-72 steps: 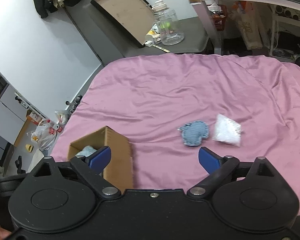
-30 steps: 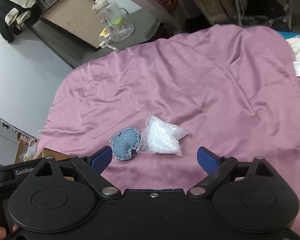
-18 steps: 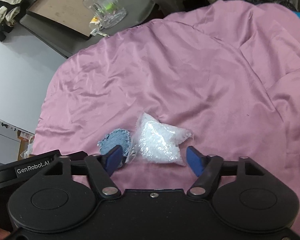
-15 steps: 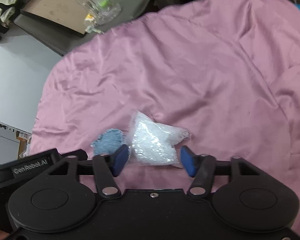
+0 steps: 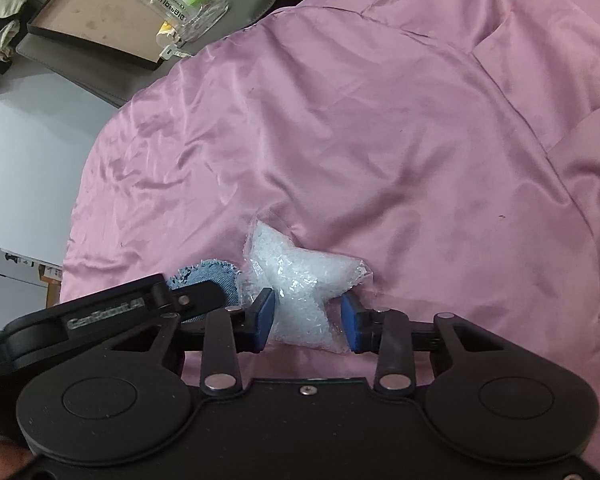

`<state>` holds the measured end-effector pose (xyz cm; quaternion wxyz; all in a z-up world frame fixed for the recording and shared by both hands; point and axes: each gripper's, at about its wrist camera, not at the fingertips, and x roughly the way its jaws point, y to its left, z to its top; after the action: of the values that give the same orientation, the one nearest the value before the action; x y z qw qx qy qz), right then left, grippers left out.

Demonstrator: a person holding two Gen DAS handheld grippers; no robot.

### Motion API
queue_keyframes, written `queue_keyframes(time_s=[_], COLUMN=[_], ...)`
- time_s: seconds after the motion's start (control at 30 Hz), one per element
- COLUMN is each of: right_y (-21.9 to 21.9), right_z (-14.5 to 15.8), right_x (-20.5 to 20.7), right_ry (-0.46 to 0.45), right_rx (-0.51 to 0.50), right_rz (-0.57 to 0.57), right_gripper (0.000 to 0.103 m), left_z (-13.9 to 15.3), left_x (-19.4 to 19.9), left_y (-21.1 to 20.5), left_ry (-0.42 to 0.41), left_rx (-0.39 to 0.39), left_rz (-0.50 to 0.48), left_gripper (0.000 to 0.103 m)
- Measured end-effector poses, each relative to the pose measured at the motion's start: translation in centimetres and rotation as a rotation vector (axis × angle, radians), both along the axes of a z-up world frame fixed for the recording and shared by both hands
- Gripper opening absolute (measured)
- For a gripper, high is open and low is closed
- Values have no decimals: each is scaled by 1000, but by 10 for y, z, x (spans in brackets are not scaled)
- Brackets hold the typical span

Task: Organize soft objects
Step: 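Grasp the blue denim patch with the left tool while the right tool grasps the white star bag, then carry the denim patch and white star bag over the box with both tools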

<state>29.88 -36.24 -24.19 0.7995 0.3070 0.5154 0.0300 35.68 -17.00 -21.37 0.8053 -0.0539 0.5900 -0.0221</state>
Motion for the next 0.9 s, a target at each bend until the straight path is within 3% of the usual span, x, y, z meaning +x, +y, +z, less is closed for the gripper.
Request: queue_keyframes(time_s=[0.13, 0.27, 0.4, 0.53, 0.9], right_y=[-3, -7, -7, -3, 9], right_z=[6, 11, 18, 30, 65], right_x=[-4, -10, -15, -22, -44], right_ry=[2, 10, 8, -16, -77], right_rx=[-23, -38, -42, -45, -43], right_rz=[14, -1, -4, 0, -13], right_gripper=[34, 33, 33, 33, 33], left_z=[-6, -1, 9, 21, 61], left_x=[0, -3, -8, -17, -48], left_y=[-6, -8, -8, -2, 19], left_ry=[11, 6, -5, -19, -92], left_rx=[-5, -57, -79, -86, -94], left_rz=[-8, -9, -9, -6, 3], left_gripper=[75, 41, 26, 21, 21])
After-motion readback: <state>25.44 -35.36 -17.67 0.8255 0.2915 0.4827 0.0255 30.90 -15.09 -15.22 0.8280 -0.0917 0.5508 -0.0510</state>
